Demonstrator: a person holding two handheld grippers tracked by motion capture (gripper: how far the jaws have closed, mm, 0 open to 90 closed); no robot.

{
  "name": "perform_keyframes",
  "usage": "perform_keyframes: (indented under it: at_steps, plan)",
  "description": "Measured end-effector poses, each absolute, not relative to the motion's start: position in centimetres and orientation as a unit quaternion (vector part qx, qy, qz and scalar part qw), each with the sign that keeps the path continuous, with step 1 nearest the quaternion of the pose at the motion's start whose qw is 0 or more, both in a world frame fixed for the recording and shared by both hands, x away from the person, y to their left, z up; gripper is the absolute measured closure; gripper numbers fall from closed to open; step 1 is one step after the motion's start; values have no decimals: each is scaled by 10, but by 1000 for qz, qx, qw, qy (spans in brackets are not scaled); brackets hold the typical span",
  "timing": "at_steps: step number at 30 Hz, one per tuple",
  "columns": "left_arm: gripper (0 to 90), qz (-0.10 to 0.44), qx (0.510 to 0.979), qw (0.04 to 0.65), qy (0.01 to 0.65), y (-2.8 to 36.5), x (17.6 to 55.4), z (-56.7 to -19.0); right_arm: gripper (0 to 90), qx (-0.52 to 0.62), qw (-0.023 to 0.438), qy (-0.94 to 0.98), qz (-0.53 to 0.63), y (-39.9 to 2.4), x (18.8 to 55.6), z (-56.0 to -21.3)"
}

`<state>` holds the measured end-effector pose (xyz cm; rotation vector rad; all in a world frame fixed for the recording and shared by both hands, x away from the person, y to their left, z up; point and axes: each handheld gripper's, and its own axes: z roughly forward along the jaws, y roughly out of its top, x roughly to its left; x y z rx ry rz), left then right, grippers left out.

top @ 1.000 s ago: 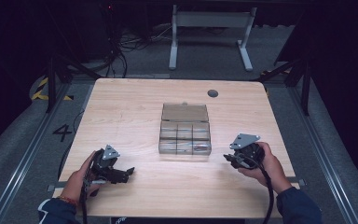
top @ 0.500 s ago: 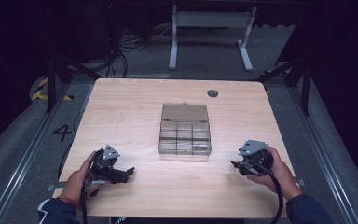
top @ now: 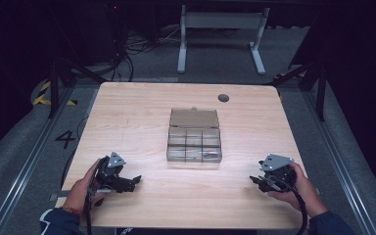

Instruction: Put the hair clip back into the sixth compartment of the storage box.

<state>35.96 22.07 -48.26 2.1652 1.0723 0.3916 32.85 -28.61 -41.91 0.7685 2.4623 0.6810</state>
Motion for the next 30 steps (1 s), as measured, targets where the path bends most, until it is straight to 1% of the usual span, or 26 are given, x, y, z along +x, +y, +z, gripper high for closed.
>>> perform_keyframes:
  at_steps: [12, 30]
  plan:
    - [1, 150, 832, 340, 412, 221, 360, -483, 373, 294, 236, 886, 271, -306, 315, -428]
    - [3, 150, 835, 339, 407, 223, 358, -482, 332, 354, 216, 857, 305, -338, 299, -447]
